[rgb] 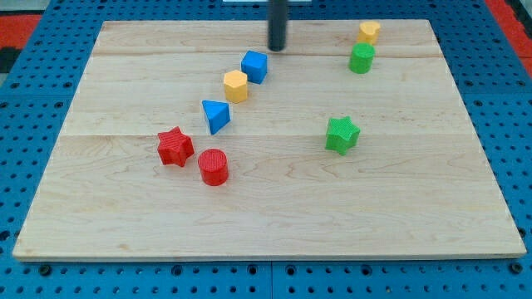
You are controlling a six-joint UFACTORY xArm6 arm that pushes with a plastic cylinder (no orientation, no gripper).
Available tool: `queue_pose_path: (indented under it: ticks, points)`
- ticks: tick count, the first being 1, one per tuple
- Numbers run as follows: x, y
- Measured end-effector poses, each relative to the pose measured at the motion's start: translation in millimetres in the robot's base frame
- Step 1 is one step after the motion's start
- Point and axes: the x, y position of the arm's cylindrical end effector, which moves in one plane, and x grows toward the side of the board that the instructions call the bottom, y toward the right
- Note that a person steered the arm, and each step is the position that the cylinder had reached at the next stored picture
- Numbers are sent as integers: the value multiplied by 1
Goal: Slide the blue cube down and right
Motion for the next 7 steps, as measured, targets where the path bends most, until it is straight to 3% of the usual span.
queue_pose_path:
  ticks: [1,2,4,7]
  points:
    - [21,-45]
    - [40,-40]
    - [76,27]
    - [93,61]
